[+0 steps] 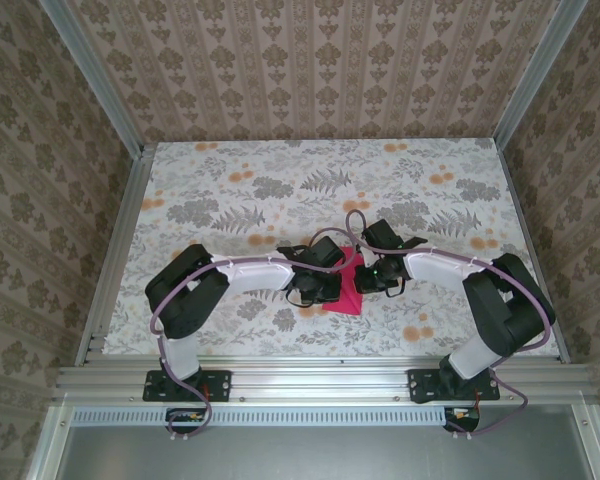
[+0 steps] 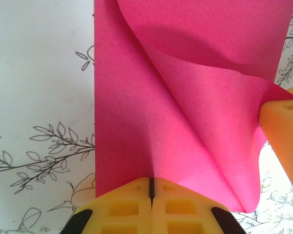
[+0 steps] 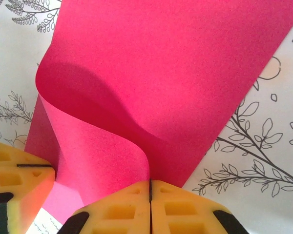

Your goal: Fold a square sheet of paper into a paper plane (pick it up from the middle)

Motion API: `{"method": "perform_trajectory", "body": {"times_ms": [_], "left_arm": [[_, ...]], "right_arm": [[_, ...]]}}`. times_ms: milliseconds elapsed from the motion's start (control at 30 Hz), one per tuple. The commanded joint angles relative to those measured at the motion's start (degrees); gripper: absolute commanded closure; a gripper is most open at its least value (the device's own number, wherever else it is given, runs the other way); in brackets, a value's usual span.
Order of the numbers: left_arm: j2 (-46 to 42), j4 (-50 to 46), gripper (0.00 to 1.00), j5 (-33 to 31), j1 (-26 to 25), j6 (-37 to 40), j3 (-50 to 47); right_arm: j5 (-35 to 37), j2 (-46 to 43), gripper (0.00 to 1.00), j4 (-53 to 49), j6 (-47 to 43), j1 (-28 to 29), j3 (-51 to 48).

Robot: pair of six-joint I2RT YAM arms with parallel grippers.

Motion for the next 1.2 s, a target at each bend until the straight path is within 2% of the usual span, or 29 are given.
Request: {"method": "perform_trajectory", "body": {"times_ms": [0,367,700,933,1167], "left_arm": [[1.19,-2.39,1.00,-0.64,-0.55,1.17,1.00],[-0.10,-2.98,1.00,-1.21,-0.50,1.24,1.19],[-5.25,-2.56,0.98,-2.67,-0.11,0.76,1.13],[-8.04,7.57,0.96,-0.14,1.98,-3.71,-2.79],[-5.15,19.90,0.92,3.94,3.84,-8.56,-5.75]], "right_arm": [[1.10,1.29,0.92,-1.85,-0.86,-0.33,1.46],[1.39,2.36,0.92,-2.22,-0.12,-0.33,1.57],[1.10,3.70,0.92,-2.58,0.64,-0.33,1.28],[1.10,3.76,0.92,-2.53,0.56,-0.33,1.33],[1.08,3.87,0.92,-2.65,0.52,-0.33,1.48]]}}
